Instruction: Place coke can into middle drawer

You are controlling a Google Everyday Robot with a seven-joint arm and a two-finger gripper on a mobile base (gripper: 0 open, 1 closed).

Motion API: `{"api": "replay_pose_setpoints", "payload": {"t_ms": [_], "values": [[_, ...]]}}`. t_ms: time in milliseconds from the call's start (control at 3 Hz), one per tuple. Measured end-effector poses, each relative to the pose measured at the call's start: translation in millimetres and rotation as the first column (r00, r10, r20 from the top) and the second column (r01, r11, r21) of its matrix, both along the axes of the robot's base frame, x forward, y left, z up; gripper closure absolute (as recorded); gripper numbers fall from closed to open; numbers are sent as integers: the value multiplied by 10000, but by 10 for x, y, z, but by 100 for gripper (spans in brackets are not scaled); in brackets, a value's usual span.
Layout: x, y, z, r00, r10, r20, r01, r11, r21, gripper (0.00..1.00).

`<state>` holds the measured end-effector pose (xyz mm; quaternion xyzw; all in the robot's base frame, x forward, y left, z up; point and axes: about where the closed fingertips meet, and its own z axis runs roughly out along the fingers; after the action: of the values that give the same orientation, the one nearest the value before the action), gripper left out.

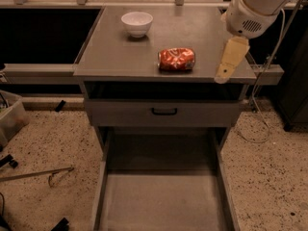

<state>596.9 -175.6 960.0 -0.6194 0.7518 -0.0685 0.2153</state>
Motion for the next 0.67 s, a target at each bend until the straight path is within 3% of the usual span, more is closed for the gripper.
{"api": "replay_pose_setpoints", "payload": {"t_ms": [333, 667], "values": [[352, 90, 57, 9983, 154, 560, -175, 9992, 373, 0], [655, 196, -19, 9961, 395, 795, -475, 9937, 1020, 0]]}}
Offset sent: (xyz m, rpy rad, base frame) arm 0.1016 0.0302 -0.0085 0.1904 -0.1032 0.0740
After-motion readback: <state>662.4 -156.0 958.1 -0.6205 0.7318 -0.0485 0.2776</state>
